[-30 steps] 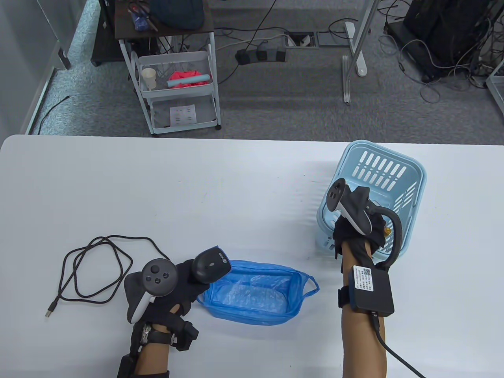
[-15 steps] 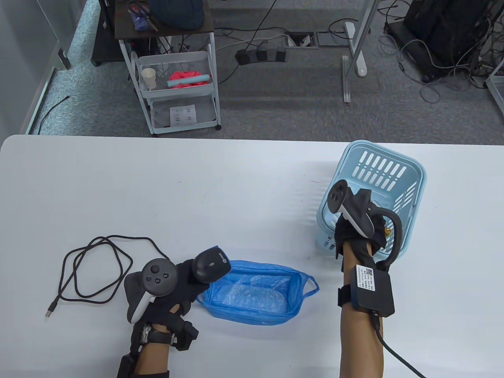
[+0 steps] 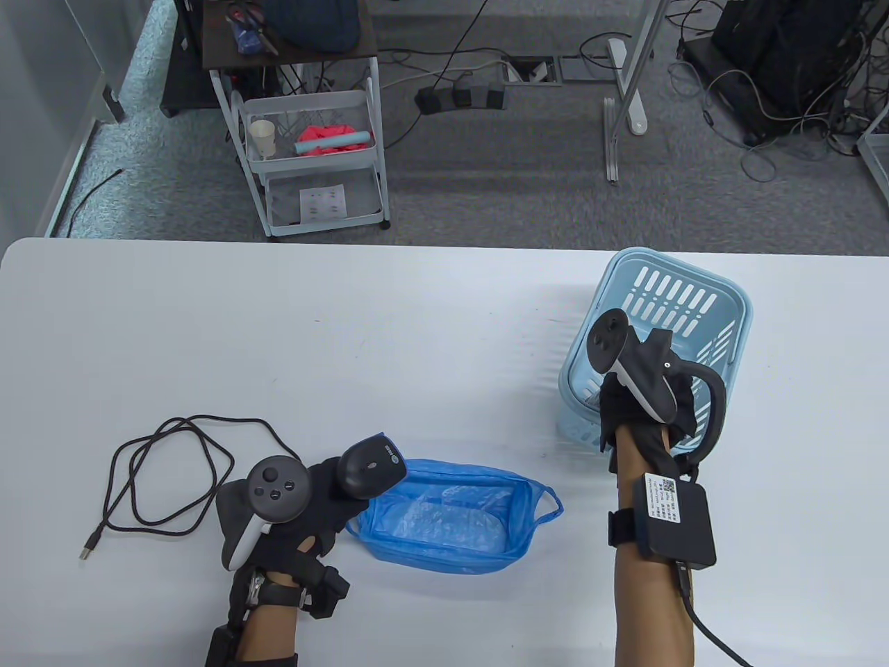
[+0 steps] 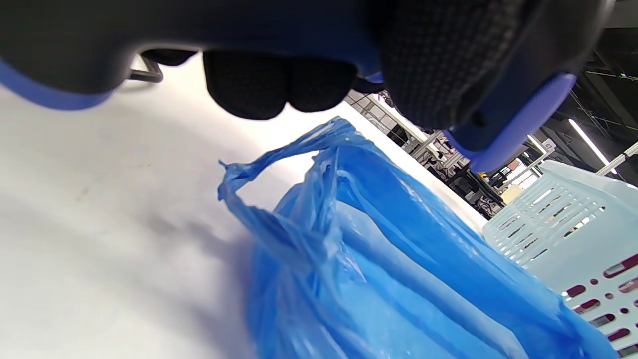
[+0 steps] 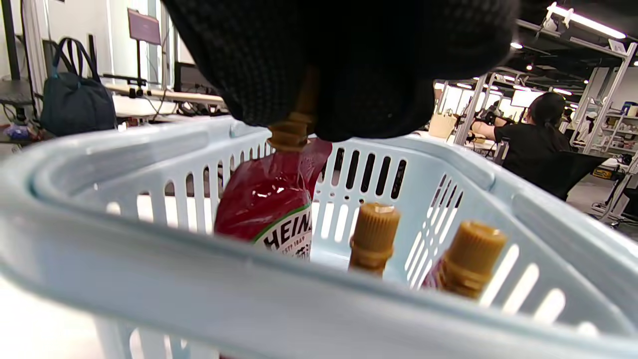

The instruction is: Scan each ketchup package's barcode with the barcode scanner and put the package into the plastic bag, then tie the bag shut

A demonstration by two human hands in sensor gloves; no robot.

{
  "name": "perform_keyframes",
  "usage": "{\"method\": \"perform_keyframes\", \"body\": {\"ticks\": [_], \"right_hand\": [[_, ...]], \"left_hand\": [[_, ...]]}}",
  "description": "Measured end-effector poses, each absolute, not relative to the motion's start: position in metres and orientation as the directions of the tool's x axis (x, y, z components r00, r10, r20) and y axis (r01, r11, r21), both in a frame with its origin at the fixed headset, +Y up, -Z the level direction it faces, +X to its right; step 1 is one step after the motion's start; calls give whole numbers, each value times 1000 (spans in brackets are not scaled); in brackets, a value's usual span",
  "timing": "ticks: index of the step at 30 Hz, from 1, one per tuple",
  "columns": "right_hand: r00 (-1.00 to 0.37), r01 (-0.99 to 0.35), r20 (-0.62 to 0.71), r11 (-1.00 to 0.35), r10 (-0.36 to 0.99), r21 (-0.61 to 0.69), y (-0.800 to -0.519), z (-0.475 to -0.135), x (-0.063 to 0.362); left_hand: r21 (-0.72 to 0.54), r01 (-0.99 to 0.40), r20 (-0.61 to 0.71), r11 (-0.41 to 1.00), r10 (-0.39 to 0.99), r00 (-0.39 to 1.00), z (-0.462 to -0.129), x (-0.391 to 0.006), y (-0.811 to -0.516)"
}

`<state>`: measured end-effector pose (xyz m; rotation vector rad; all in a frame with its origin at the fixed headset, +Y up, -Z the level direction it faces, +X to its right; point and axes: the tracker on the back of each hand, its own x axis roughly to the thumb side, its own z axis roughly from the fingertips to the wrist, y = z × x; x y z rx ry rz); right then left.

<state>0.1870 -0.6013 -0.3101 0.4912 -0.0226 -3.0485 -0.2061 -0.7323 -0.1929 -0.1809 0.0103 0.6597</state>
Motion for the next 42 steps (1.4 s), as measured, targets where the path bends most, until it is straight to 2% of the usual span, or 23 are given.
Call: {"method": "perform_keyframes", "body": {"ticks": [18, 28, 35, 42], "right_hand": [[-976, 62, -215, -986, -27, -157, -527, -272, 181], [-997, -27, -68, -972, 44, -232, -489, -236, 168], [-994, -61, 103, -977, 41, -204, -494, -213, 138], [-965, -51, 262, -990, 16, -130, -527, -200, 97]], "left_hand": [[-155, -600, -68, 785, 598, 799, -193, -206, -733], [-153, -590, -63, 793, 588, 807, -193, -206, -733], [-146, -588, -47, 796, 588, 808, -193, -205, -732], [-162, -599, -6, 784, 606, 795, -190, -200, -728]]}}
